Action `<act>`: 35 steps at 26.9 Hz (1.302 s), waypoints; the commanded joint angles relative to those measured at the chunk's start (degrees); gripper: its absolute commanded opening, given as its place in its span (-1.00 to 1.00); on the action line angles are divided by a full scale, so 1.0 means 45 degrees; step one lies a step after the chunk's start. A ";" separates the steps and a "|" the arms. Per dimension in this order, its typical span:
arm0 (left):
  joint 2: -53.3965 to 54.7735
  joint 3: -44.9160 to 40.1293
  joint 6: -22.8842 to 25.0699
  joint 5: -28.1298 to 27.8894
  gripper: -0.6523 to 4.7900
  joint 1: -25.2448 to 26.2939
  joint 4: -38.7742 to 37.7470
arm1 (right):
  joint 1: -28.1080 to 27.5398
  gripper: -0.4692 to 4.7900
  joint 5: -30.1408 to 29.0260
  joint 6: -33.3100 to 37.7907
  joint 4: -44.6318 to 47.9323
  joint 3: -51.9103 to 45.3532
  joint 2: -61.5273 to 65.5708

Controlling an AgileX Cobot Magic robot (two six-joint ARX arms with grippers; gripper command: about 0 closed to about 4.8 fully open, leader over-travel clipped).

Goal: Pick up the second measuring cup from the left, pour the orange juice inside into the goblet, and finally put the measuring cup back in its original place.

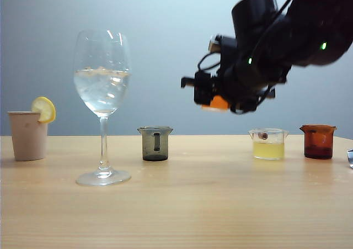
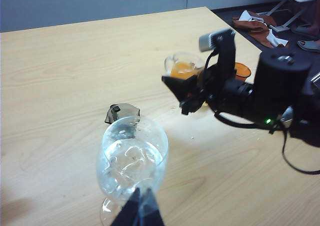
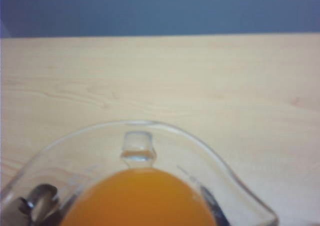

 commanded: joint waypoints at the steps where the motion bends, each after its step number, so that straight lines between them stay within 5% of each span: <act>1: 0.0000 0.0039 0.0015 0.0044 -0.78 -0.0015 0.0175 | -0.0005 -0.26 -0.0049 -0.0151 -0.0257 0.0058 -0.0787; 20: 0.0000 0.0039 0.0010 0.0049 -0.78 -0.0015 0.0554 | 0.0340 -0.26 -0.3123 -0.0194 -0.2788 0.0097 -0.4566; 30: -0.0039 0.0039 0.0010 0.0102 -0.78 -0.0015 0.0573 | 0.1715 -0.26 -0.3113 -0.0194 -0.3128 0.0437 -0.4566; 35: -0.0044 0.0039 0.0010 0.0146 -0.78 -0.0015 0.0563 | 0.2550 -0.26 -0.1841 -0.1292 -0.5202 0.1554 -0.4561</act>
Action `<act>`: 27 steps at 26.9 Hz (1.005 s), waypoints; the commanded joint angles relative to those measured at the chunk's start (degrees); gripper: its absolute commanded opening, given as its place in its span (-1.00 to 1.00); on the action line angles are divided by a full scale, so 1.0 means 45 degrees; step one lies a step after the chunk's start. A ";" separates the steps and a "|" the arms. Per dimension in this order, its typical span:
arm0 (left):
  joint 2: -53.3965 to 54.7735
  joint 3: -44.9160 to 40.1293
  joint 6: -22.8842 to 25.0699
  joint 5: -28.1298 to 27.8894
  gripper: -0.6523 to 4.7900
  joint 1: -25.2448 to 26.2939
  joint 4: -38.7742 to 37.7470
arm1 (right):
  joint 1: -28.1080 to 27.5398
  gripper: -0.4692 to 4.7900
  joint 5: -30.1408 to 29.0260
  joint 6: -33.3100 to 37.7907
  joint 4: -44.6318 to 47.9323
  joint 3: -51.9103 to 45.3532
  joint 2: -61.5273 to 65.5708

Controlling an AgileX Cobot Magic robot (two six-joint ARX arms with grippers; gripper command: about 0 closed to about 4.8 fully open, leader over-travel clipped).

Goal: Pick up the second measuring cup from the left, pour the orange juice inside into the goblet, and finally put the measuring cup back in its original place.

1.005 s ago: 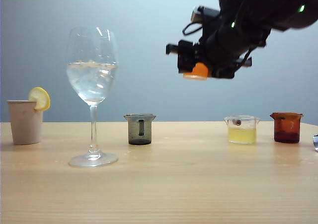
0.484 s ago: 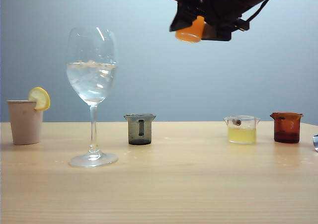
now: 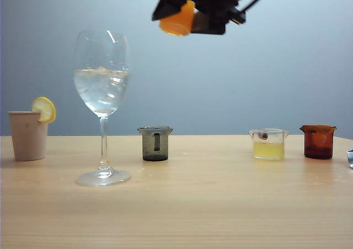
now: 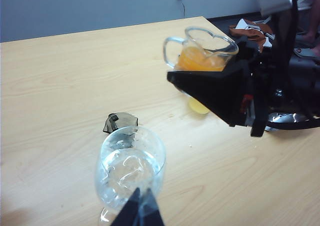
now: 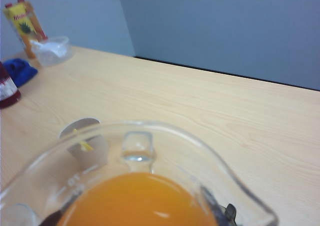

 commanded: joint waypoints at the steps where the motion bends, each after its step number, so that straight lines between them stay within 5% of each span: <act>1: -0.0034 0.0039 0.0010 0.0092 -0.78 -0.0015 0.0170 | 0.0583 -0.26 0.1292 -0.1146 -0.1447 0.0957 -0.0092; 8: -0.0034 0.0039 0.0010 0.0092 -0.78 -0.0015 0.0175 | 0.1375 -0.26 0.2395 -0.2438 -0.2215 0.1758 -0.0078; 27: -0.0185 0.0039 0.0010 0.0092 -0.78 -0.0015 0.0160 | 0.1462 -0.26 0.2696 -0.3463 -0.2642 0.3128 0.0772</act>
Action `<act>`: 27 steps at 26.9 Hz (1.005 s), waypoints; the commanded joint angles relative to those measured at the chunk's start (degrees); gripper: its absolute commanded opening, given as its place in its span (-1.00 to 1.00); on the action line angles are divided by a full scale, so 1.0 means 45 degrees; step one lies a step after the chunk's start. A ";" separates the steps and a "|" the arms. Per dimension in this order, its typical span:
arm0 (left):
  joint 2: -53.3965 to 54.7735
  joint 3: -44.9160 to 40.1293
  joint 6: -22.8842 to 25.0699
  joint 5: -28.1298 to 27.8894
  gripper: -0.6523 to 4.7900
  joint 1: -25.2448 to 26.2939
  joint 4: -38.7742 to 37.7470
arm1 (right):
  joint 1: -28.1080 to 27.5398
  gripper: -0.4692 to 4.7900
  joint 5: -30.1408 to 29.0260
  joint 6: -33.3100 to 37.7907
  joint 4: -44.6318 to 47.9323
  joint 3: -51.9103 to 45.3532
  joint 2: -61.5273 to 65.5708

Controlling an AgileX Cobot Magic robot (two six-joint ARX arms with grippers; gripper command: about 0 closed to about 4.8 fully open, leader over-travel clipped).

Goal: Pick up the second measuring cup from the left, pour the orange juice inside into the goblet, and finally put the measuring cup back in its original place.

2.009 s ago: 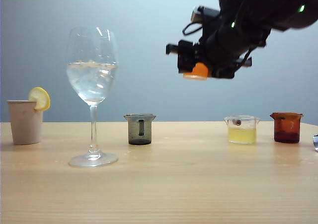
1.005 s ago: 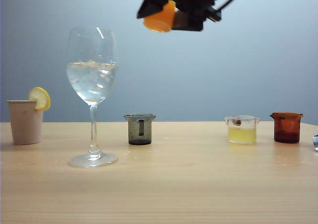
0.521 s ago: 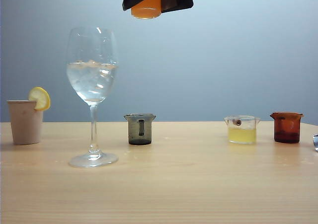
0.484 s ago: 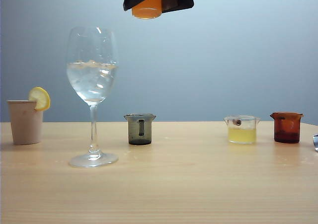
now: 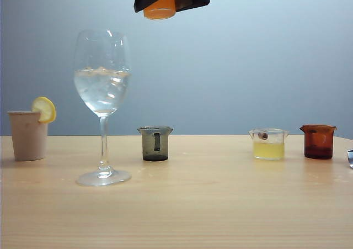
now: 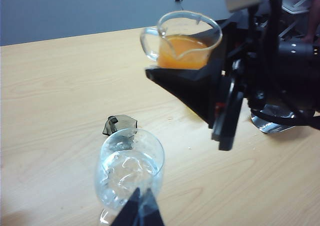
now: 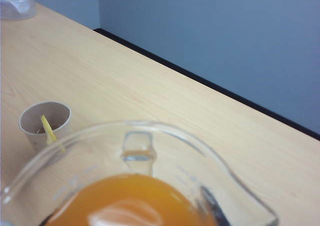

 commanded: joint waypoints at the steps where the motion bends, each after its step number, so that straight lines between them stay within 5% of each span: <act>1: -0.0024 0.0039 0.0010 0.0078 -0.78 -0.0015 0.0160 | 0.0053 -0.26 0.0015 -0.0121 0.0233 0.0602 0.0180; 27: -0.0024 0.0039 0.0010 0.0073 -0.78 -0.0015 0.0155 | 0.0408 -0.26 -0.0049 -0.1078 0.0335 0.0894 0.0704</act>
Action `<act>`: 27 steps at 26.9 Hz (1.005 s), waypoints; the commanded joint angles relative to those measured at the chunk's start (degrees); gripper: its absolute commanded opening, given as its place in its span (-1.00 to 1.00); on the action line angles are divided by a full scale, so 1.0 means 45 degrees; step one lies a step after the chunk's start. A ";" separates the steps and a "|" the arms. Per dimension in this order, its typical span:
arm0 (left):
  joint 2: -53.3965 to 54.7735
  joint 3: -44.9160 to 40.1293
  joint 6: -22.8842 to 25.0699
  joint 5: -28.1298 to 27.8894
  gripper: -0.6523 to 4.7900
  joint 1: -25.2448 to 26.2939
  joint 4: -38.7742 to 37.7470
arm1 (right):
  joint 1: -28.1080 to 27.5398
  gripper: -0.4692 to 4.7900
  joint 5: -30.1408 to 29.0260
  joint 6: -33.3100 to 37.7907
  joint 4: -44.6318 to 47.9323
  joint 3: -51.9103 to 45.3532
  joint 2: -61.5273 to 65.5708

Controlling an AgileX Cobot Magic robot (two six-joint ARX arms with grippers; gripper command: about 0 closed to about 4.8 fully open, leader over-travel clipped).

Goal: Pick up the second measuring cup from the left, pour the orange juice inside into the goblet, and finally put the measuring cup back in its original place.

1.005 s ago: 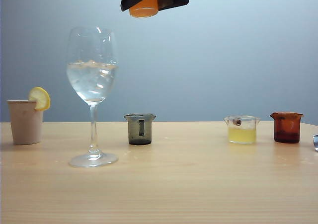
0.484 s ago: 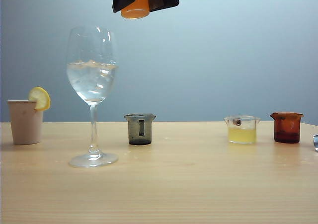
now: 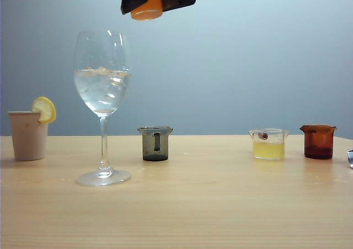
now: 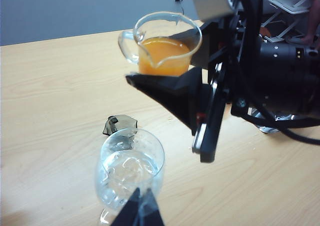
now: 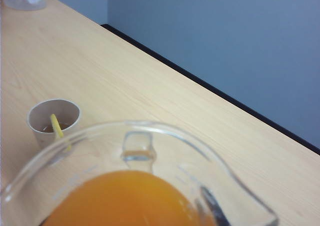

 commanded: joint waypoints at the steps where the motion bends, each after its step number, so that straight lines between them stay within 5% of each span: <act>1: -0.0024 0.0039 0.0010 0.0073 -0.78 -0.0015 0.0155 | 0.0117 -0.26 -0.0005 -0.0369 0.0476 0.0092 -0.0049; 27: -0.0024 0.0039 0.0010 0.0073 -0.78 -0.0015 0.0146 | 0.0316 -0.26 0.0000 -0.2336 0.1234 0.0092 0.0729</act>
